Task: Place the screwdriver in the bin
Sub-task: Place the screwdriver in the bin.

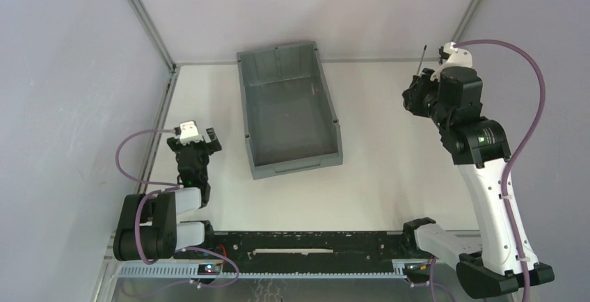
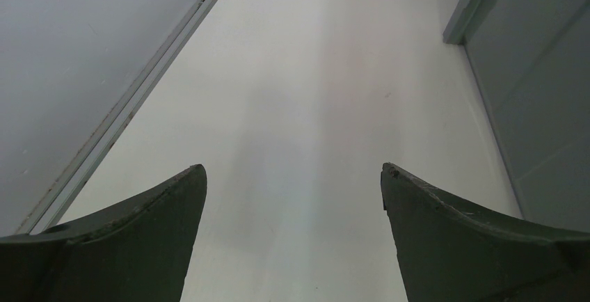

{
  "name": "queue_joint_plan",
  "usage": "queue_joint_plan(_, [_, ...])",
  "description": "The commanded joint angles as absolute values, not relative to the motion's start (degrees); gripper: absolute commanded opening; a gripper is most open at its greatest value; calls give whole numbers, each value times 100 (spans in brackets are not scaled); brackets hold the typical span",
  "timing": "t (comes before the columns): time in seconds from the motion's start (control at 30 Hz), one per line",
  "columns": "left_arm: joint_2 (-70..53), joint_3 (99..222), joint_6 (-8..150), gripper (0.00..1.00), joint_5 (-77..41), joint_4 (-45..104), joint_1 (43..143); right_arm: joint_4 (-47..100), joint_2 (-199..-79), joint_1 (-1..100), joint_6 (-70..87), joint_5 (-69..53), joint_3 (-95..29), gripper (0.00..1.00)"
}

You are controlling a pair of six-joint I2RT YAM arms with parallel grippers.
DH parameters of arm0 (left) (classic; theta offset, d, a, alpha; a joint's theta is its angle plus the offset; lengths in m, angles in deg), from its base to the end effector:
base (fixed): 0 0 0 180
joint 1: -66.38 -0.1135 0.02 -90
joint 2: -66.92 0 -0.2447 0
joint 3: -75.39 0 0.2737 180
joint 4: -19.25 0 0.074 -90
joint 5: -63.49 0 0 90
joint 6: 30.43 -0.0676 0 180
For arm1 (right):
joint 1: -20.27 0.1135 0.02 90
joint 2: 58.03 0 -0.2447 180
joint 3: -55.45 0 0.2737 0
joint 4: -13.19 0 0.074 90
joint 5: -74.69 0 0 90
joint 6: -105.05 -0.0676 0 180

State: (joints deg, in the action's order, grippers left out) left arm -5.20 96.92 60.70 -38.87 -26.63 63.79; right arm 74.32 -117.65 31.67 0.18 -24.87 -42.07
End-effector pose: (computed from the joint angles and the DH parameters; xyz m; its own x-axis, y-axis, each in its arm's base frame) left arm 0.2573 0.0261 0.1234 -0.0769 -0.0228 -0.9968 -0.2588 0.9659 -0.0021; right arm 0.2389 0.0367 0.4373 -0.3853 0.1805 -0.9050 0.0554 0.9834 0.1725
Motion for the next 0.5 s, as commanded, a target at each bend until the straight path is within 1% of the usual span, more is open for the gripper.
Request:
queue_joint_plan(0.0, [-502, 9936, 6099, 100, -3962, -2777, 6402, 7598, -11767, 3630, -29, -2728, -4425, 7])
queue_joint_plan(0.3, [-505, 9936, 6101, 100, -3973, -2777, 6406, 7383, -12441, 5546, -395, -3509, -4821, 6])
queue_joint_plan(0.47, [-507, 9933, 6102, 100, -3968, -2779, 6403, 7170, -13000, 6264, -487, -3636, -5113, 5])
